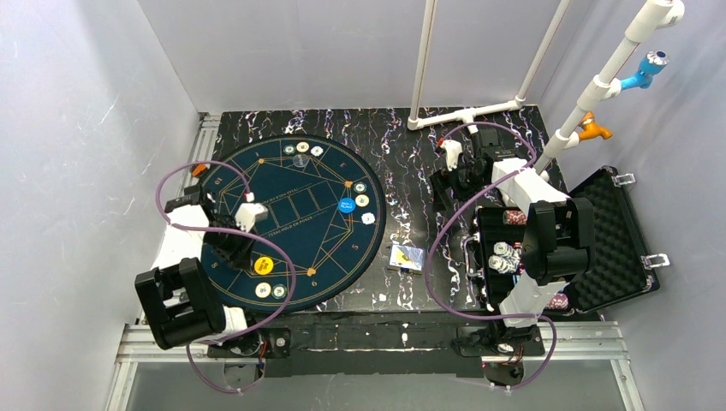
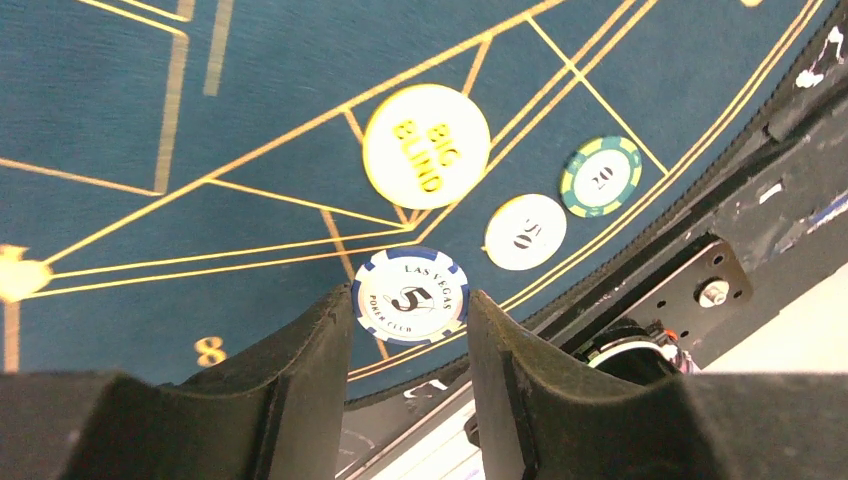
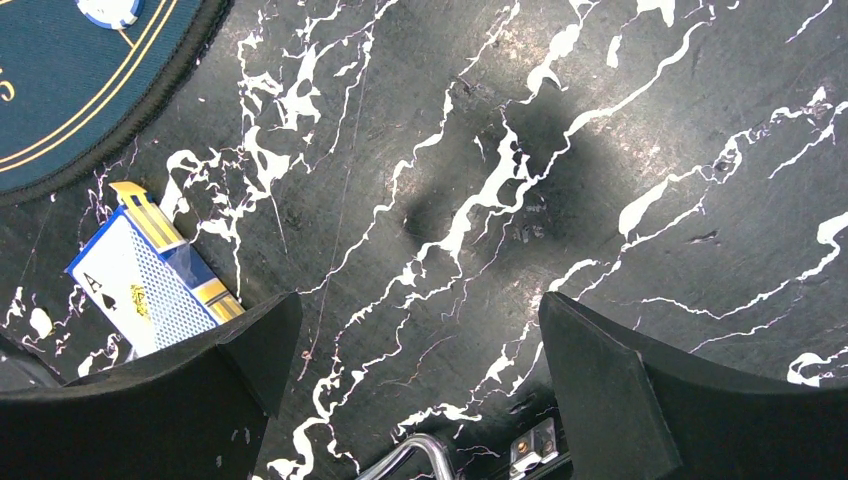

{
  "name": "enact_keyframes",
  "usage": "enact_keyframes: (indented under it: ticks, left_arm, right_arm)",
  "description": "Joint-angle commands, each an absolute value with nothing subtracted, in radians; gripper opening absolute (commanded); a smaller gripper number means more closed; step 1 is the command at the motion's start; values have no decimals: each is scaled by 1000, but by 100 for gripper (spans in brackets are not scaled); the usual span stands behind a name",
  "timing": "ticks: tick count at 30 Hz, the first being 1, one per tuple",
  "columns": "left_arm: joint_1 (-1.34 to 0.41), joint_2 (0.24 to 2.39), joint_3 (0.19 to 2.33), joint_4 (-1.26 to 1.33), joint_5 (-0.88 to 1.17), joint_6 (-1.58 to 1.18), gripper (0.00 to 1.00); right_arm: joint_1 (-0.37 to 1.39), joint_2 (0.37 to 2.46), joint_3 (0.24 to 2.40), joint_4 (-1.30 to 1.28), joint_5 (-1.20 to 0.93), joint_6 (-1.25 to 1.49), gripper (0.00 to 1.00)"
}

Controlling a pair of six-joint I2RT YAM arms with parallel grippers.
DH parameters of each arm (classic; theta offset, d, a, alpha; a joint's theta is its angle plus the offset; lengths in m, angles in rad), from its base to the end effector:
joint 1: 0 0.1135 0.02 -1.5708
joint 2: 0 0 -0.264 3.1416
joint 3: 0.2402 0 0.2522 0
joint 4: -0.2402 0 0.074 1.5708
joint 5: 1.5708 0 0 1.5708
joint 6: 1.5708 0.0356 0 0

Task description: Distribute texas hold em gaming equipment

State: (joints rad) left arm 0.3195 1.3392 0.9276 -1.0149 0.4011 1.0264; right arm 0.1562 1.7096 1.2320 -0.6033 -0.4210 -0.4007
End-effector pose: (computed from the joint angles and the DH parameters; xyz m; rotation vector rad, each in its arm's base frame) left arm 0.2163 0.0569 0.2218 0.9946 2.5784 -0.3148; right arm 0.3452 0.0691 0.2217 -0.8383 2.4330 0.4666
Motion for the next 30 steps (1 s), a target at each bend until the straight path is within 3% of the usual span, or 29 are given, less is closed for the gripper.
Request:
enact_keyframes:
  ticks: [1,14,21,24,28,30]
  left_arm:
    - [324,1276,828,-1016,403,1131,18]
    - [324,1279,654,-853,297,1162,25]
    - [325,1239,662,-859,288,1162,64]
    - [324,1204,728,-913,331,1148,76]
    - [323,1185,845,-963,391,1096,98]
    - [323,1185,912,-976,417,1057,98]
  right_arm:
    - [149,1702,1243,-617,-446,-419,98]
    - [149,1703,1244,-624,-455,-424,98]
    - [150,1691,1235,-625,-476,-439,98]
    - [155,1674,1226,-623,-490,-448,98]
    - [200,1632,1217,-630,-459,-480,98]
    - [243,1593,1200,-626,-405,-508,98]
